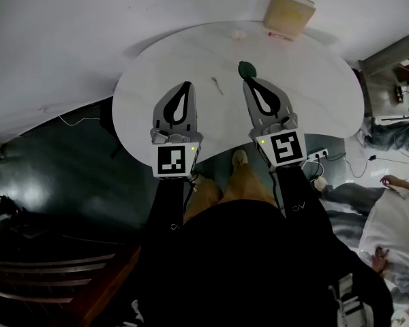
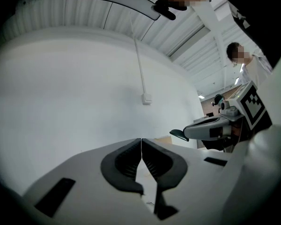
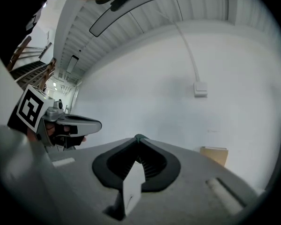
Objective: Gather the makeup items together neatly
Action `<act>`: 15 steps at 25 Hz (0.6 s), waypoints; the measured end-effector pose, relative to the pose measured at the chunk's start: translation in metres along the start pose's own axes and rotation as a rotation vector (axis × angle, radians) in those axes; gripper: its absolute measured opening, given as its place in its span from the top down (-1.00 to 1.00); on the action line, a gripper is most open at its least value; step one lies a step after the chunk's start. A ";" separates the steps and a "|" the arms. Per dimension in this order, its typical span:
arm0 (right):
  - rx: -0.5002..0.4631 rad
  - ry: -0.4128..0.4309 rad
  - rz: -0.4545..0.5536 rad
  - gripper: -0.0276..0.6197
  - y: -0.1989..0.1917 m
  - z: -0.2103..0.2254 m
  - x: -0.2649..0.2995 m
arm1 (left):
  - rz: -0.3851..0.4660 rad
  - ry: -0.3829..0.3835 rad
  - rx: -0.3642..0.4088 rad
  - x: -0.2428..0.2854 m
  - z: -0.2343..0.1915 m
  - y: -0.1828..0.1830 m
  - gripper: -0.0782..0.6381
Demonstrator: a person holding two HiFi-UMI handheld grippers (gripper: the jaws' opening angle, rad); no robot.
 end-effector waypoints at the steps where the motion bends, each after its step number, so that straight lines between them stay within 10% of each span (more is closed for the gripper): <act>1: 0.004 -0.004 0.001 0.86 -0.001 0.002 -0.002 | 0.001 -0.004 0.000 0.002 0.003 0.000 0.76; 15: 0.048 -0.022 -0.054 0.86 -0.031 0.036 0.001 | -0.061 -0.008 0.037 0.029 0.017 -0.016 0.76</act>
Point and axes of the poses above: the fingertips, and each gripper's own axes: x forward along the fingers, z to its right, y out of its top, the point moved 8 cm from there along -x, backward along the fingers, and after that the axes turned 6 degrees about y, right-handed, at the moved point
